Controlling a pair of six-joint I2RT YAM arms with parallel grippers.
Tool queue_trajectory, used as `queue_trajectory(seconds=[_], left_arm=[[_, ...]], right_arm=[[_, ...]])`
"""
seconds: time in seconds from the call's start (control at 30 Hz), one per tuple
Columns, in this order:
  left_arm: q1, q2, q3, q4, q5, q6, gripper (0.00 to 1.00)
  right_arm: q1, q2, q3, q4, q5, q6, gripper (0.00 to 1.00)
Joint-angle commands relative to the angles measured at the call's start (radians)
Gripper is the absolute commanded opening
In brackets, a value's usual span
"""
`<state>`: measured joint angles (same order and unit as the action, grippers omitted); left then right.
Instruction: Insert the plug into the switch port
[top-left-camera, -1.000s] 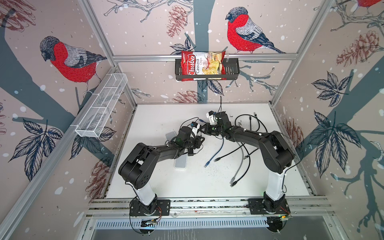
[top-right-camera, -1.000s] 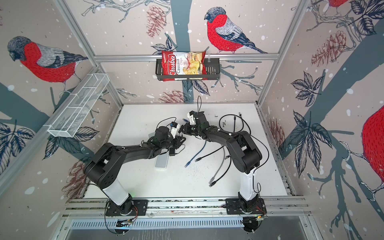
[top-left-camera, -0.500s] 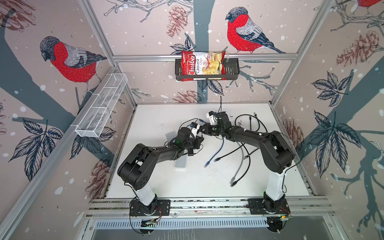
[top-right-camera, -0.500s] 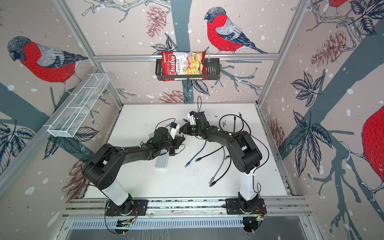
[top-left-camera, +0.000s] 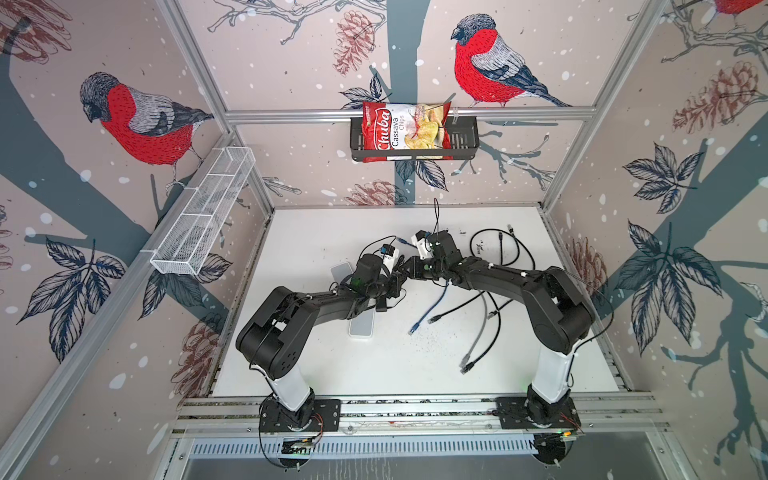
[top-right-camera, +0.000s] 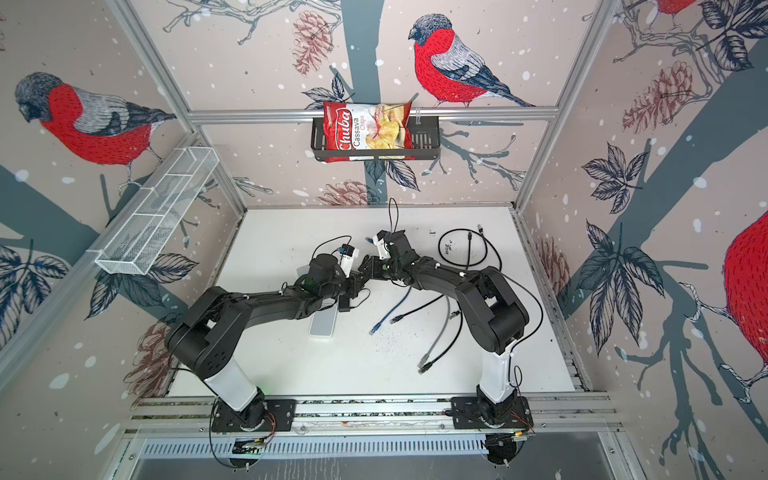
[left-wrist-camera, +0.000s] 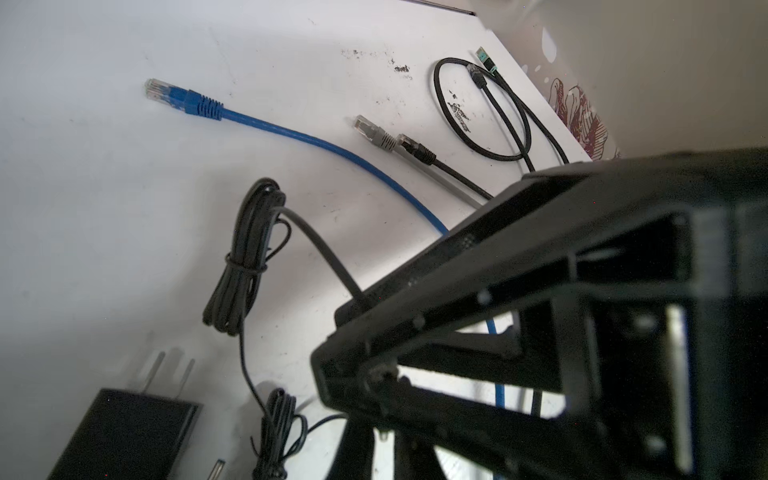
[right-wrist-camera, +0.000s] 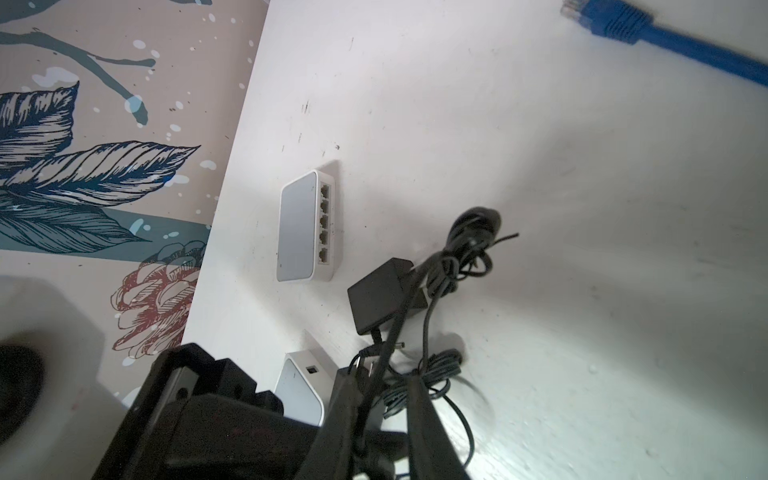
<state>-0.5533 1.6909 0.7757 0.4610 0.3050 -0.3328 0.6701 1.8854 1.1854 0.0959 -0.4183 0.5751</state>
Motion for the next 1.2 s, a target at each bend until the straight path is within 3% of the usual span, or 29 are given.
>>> queue_trajectory(seconds=[0.0, 0.1, 0.17, 0.37, 0.4, 0.73, 0.83, 0.97, 1.17], left_arm=[[-0.001, -0.015, -0.005, 0.049, -0.028, 0.003, 0.0], [-0.002, -0.022, -0.004, 0.039, -0.05, 0.0, 0.01], [-0.001, -0.032, -0.005, 0.016, -0.098, -0.011, 0.08], [-0.001, -0.129, -0.046, -0.048, -0.25, -0.036, 0.95], [-0.002, -0.153, -0.054, -0.059, -0.264, -0.031, 0.98], [-0.001, -0.338, -0.12, -0.191, -0.402, -0.043, 0.98], [0.0, -0.351, -0.097, -0.315, -0.431, -0.078, 0.98], [-0.005, -0.323, 0.002, -0.613, -0.456, -0.153, 0.98], [-0.012, -0.322, 0.005, -0.881, -0.467, -0.269, 0.98]], right_arm=[[0.007, 0.003, 0.005, -0.028, 0.017, -0.02, 0.16], [0.008, 0.0, 0.003, -0.021, 0.021, -0.015, 0.05], [0.003, 0.0, 0.005, -0.014, 0.023, -0.008, 0.02], [-0.031, 0.001, 0.003, 0.019, -0.019, 0.011, 0.02], [-0.037, 0.0, 0.003, 0.021, -0.027, 0.009, 0.01], [-0.061, -0.007, -0.013, 0.024, -0.051, -0.012, 0.02], [-0.066, -0.006, -0.015, 0.019, -0.05, -0.021, 0.02], [-0.075, -0.012, -0.014, 0.004, -0.046, -0.037, 0.02], [-0.081, -0.025, -0.018, -0.016, -0.036, -0.061, 0.03]])
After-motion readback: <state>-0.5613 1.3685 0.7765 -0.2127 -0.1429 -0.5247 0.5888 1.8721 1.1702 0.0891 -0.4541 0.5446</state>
